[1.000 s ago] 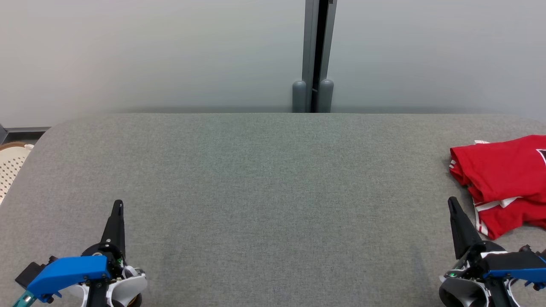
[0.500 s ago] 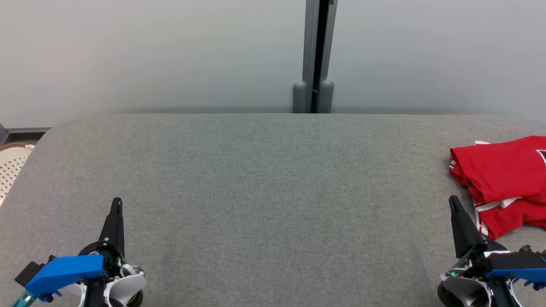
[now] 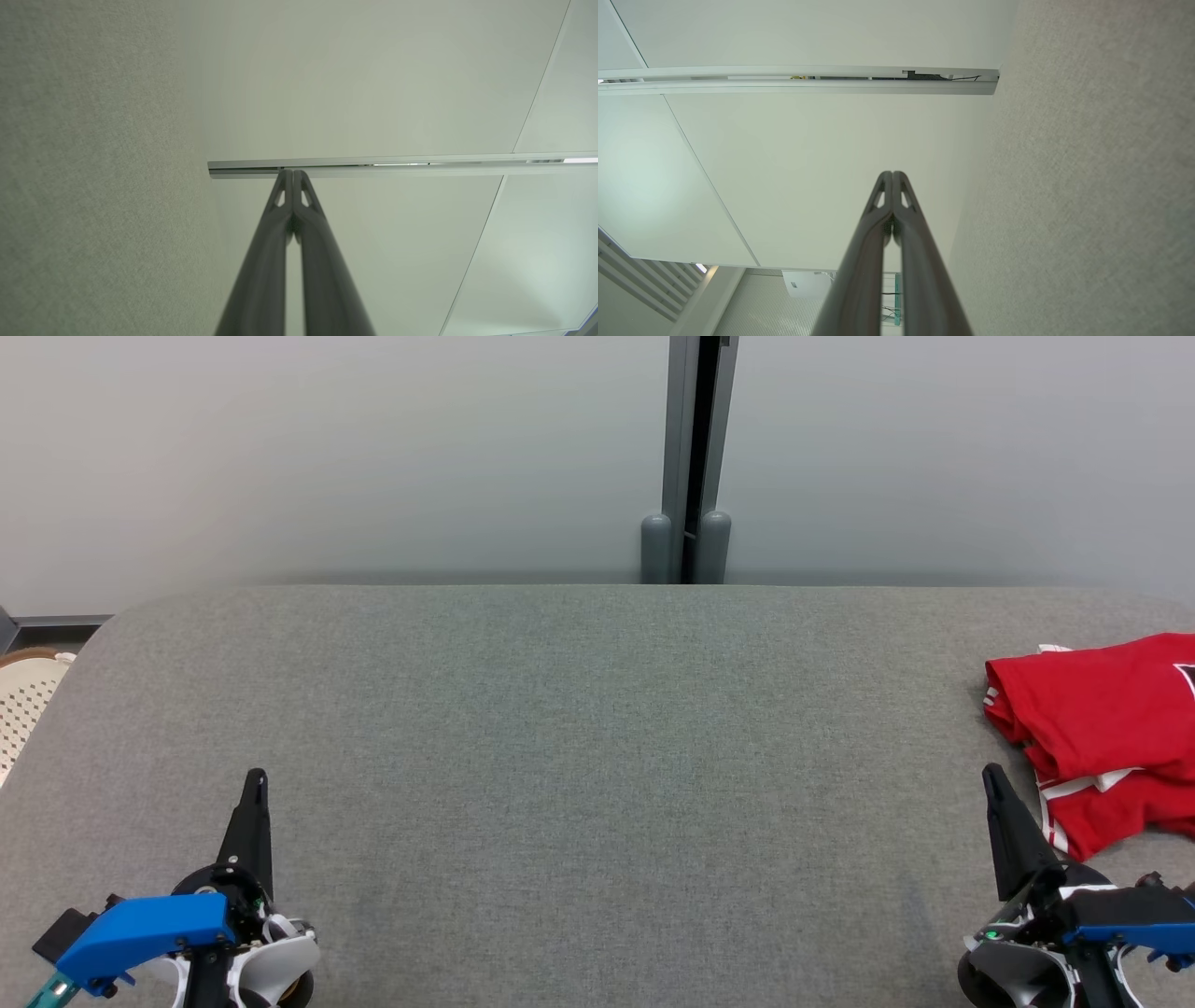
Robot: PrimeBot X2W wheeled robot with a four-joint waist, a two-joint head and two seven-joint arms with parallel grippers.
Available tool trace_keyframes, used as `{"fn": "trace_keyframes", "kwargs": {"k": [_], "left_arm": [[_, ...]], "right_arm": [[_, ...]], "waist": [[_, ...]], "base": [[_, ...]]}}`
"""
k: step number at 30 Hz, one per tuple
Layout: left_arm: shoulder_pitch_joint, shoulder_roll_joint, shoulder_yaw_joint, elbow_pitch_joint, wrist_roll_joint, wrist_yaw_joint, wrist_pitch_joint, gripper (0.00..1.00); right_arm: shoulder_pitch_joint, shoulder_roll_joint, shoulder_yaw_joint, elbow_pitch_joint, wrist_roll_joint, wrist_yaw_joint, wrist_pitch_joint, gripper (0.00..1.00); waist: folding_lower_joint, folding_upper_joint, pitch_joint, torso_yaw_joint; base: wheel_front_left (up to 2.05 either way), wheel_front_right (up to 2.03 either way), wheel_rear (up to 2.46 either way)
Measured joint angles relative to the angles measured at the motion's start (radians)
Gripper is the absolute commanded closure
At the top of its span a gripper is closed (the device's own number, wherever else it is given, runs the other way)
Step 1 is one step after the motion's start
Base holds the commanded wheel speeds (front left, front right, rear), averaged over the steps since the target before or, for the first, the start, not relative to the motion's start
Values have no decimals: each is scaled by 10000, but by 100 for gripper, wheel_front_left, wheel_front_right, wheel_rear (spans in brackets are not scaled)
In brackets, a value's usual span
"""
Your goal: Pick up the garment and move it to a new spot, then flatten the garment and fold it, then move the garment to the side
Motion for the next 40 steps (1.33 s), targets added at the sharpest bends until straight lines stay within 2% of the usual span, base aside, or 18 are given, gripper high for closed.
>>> {"fn": "trace_keyframes", "kwargs": {"k": [40], "left_arm": [[0,0,0,0,0,0,0,100]], "right_arm": [[-3,0,0,0,0,0,0,100]], "waist": [[0,0,0,0]], "base": [[0,0,0]]}}
